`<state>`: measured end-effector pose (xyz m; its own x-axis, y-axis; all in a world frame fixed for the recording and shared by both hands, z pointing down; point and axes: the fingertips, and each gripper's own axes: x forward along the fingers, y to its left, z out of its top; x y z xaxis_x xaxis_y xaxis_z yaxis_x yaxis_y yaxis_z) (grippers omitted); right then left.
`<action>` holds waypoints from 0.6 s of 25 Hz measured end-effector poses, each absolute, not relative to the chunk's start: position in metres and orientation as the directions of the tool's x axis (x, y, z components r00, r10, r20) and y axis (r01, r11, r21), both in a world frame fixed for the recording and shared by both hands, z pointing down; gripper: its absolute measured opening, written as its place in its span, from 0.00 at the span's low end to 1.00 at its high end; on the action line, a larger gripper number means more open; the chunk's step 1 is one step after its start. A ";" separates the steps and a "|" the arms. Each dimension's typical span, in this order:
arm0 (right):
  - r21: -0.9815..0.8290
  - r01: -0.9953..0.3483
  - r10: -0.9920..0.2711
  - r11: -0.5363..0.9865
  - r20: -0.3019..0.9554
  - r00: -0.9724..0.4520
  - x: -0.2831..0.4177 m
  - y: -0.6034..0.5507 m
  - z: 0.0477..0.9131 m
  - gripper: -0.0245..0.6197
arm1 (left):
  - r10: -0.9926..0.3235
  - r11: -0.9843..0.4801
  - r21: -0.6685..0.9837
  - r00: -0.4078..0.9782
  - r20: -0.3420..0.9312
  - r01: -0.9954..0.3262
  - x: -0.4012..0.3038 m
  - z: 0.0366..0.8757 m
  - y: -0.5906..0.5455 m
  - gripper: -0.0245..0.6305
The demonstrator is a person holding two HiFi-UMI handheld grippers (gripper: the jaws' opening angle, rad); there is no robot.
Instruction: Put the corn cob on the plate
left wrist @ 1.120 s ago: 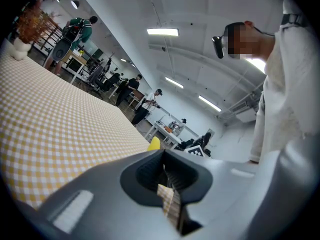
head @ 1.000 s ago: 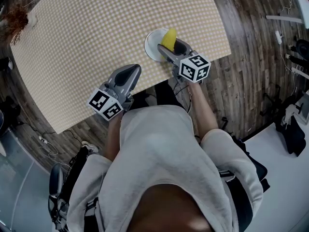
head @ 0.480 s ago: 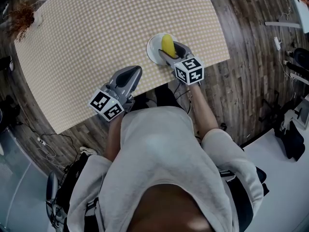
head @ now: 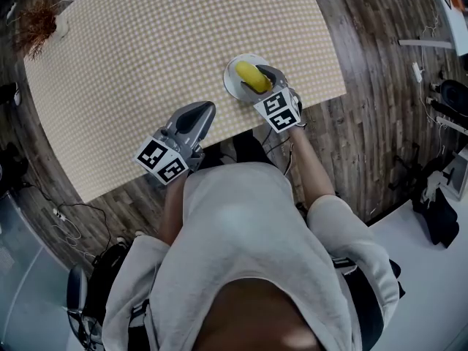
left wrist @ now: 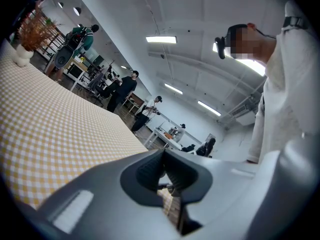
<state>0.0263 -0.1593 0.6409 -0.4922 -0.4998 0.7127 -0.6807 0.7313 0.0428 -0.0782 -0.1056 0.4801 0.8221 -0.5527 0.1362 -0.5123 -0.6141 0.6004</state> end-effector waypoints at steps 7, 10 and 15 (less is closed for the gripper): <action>0.299 -0.432 -0.478 0.851 0.783 -0.399 0.020 -0.150 0.651 0.44 | -0.558 -0.608 0.605 0.819 0.135 -0.514 -0.079 0.479 -0.104 0.05; 0.395 -0.282 -0.477 0.874 0.805 -0.352 0.021 -0.147 0.657 0.44 | -0.561 -0.604 0.608 0.816 0.135 -0.516 -0.081 0.481 -0.103 0.05; 0.466 -0.106 -0.475 0.878 0.826 -0.302 0.023 -0.145 0.664 0.44 | -0.568 -0.599 0.611 0.813 0.130 -0.517 -0.083 0.481 -0.105 0.05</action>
<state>0.0228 -0.1445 0.6642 -0.3024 -0.4749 0.8264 -0.1058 0.8784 0.4660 -0.0833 -0.1054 0.4810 0.8127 -0.5680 0.1300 -0.5167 -0.5994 0.6113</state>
